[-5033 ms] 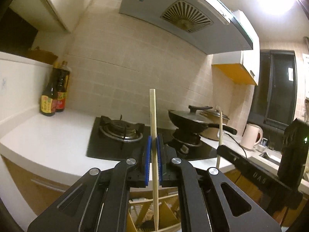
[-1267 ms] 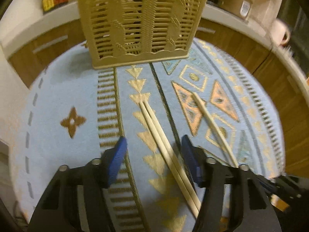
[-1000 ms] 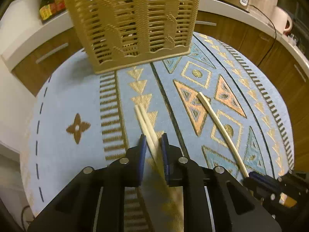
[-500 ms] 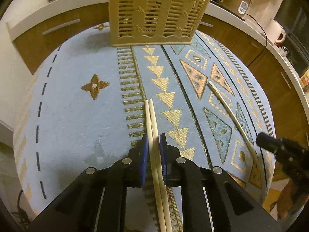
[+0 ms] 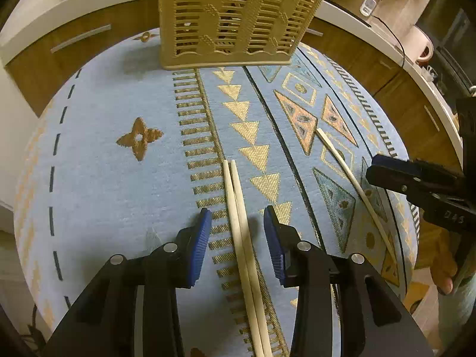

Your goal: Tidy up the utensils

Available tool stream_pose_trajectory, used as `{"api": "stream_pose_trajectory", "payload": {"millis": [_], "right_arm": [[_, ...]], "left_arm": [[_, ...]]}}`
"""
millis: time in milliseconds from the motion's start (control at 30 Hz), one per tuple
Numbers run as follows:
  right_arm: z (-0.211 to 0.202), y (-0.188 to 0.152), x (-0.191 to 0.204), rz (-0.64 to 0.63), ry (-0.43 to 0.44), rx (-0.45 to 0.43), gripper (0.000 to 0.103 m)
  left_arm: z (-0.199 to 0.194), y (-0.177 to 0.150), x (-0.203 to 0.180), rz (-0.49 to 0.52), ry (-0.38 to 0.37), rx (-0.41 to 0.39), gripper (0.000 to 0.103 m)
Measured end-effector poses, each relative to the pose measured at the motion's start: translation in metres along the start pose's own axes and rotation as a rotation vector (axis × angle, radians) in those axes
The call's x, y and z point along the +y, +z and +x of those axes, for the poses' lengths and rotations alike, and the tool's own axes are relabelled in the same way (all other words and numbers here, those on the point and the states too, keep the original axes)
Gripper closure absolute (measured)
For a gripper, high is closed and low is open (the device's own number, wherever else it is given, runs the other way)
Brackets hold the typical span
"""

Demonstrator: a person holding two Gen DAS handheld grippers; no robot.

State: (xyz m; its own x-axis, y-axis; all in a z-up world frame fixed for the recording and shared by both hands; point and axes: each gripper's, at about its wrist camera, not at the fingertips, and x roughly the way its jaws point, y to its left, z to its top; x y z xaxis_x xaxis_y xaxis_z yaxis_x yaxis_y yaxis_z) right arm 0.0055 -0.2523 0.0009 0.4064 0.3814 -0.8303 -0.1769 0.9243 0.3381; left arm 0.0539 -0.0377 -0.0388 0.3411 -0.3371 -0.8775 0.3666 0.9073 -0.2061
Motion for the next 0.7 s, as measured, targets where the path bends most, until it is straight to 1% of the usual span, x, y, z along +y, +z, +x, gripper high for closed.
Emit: {"api": "stream_pose_trajectory", "payload": {"millis": [33,100,133,200,233,300,367,433,533,567,633,667,700], "right_arm": [[-0.001,0.002,0.001,-0.004,-0.003,-0.010,0.057],[0.001,0.005,0.004,-0.033,-0.032,0.005,0.057],[0.004,0.009,0.006,-0.043,-0.044,0.024,0.057],[0.010,0.016,0.004,-0.053,-0.038,0.066,0.058],[0.016,0.022,0.005,-0.061,-0.048,0.111,0.060],[0.027,0.030,0.004,-0.060,-0.053,0.177,0.069],[0.033,0.037,0.005,-0.082,-0.041,0.210,0.073],[0.039,0.044,0.011,-0.118,-0.074,0.235,0.074],[0.052,0.046,0.019,-0.135,-0.078,0.296,0.077],[0.053,0.047,0.022,-0.150,-0.094,0.290,0.078],[0.056,0.048,0.028,-0.175,-0.128,0.297,0.083],[0.057,0.049,0.030,-0.180,-0.147,0.300,0.090],[0.057,0.049,0.030,-0.187,-0.159,0.303,0.094]], "left_arm": [[0.001,0.001,-0.001,0.006,0.004,0.004,0.067],[0.004,0.004,-0.003,0.019,0.012,0.013,0.067],[0.004,0.005,-0.005,0.024,0.015,0.019,0.067],[0.007,0.011,-0.008,0.032,0.008,0.036,0.067],[0.008,0.012,-0.009,0.036,0.006,0.046,0.067],[0.010,0.017,-0.010,0.042,0.001,0.073,0.067],[0.013,0.022,-0.009,0.048,-0.006,0.103,0.068],[0.015,0.025,-0.009,0.060,-0.007,0.124,0.069],[0.017,0.026,-0.012,0.085,0.004,0.144,0.069],[0.017,0.026,-0.013,0.095,0.012,0.149,0.069],[0.019,0.026,-0.018,0.121,0.035,0.159,0.069],[0.020,0.026,-0.021,0.134,0.045,0.163,0.069],[0.021,0.028,-0.023,0.142,0.052,0.166,0.069]]}}
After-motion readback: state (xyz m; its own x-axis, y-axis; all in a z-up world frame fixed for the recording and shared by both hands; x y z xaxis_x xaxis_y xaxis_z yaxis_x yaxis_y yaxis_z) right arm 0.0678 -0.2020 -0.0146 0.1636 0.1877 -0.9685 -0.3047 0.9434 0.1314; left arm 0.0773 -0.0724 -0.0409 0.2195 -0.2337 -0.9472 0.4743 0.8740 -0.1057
